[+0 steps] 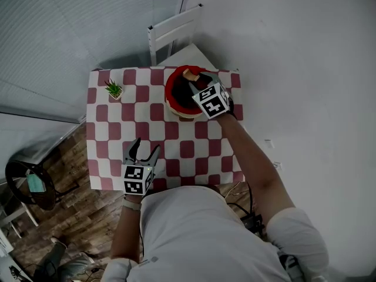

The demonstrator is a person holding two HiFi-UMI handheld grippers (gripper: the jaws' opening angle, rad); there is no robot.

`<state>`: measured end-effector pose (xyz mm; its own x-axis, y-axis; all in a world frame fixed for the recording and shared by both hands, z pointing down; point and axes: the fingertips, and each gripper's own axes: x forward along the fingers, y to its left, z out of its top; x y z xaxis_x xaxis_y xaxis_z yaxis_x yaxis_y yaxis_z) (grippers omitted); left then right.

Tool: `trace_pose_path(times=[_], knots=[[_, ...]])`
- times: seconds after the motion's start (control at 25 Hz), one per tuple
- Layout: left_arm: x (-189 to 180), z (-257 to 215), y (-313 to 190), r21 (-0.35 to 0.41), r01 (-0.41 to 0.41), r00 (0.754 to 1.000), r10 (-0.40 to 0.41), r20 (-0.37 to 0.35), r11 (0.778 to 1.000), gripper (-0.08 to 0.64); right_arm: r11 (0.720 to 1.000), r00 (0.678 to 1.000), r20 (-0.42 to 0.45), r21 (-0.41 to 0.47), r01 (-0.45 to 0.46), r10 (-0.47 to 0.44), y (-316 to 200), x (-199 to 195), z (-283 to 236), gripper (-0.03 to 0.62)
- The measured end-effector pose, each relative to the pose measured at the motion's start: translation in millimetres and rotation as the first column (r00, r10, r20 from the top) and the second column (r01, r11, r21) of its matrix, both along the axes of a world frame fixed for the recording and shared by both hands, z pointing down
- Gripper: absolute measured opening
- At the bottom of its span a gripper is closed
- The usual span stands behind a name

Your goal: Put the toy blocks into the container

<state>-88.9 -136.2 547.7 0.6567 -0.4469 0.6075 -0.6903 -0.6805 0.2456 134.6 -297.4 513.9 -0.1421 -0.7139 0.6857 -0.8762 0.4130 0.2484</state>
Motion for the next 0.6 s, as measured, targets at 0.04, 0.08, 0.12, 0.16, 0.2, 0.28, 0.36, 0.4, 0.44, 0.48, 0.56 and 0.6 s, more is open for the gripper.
trace_pose_path(times=[0.04, 0.08, 0.12, 0.16, 0.2, 0.28, 0.36, 0.4, 0.44, 0.48, 0.56, 0.6], knots=[[-1, 0, -1, 0.0, 0.002, 1.0, -0.002, 0.002, 1.0, 0.296, 1.0, 1.0, 0.002, 0.001, -0.002, 0.002, 0, 0, 0, 0.164], [-2, 1, -2, 0.0, 0.002, 1.0, -0.002, 0.004, 1.0, 0.296, 1.0, 1.0, 0.003, 0.003, -0.004, 0.004, 0, 0, 0, 0.166], [-2, 1, -2, 0.0, 0.003, 1.0, -0.003, 0.006, 1.0, 0.296, 1.0, 1.0, 0.005, 0.006, -0.007, 0.007, 1, 0, -1, 0.166], [-2, 1, -3, 0.001, 0.003, 1.0, -0.003, 0.007, 1.0, 0.296, 1.0, 1.0, 0.007, 0.009, -0.009, 0.009, 1, 1, -2, 0.166], [-2, 1, -3, 0.001, 0.004, 1.0, -0.004, 0.007, 1.0, 0.296, 1.0, 1.0, 0.009, 0.012, -0.01, 0.01, 2, 1, -2, 0.169], [-1, 1, -4, 0.002, 0.002, 1.0, -0.002, 0.008, 1.0, 0.296, 1.0, 1.0, 0.011, 0.013, -0.013, 0.013, 3, 2, -2, 0.17], [2, 0, -4, 0.004, -0.001, 1.0, 0.001, 0.006, 1.0, 0.296, 1.0, 1.0, 0.014, 0.011, -0.017, 0.017, 6, 4, -1, 0.17], [3, 0, -4, 0.006, -0.004, 1.0, 0.004, 0.005, 1.0, 0.296, 1.0, 1.0, 0.018, 0.011, -0.02, 0.02, 8, 5, -1, 0.17], [4, 0, -3, 0.008, -0.006, 1.0, 0.006, 0.005, 1.0, 0.296, 1.0, 1.0, 0.022, 0.013, -0.023, 0.022, 10, 6, -1, 0.17], [5, 0, -3, 0.009, -0.009, 1.0, 0.009, 0.007, 1.0, 0.296, 1.0, 0.999, 0.027, 0.015, -0.026, 0.025, 13, 6, -2, 0.17], [7, -1, -2, 0.012, -0.015, 1.0, 0.014, 0.011, 1.0, 0.296, 0.999, 0.999, 0.042, 0.02, -0.033, 0.032, 19, 7, -3, 0.17], [8, -2, -1, 0.014, -0.016, 1.0, 0.016, 0.011, 1.0, 0.296, 0.999, 0.998, 0.051, 0.023, -0.036, 0.035, 22, 7, -4, 0.17]])
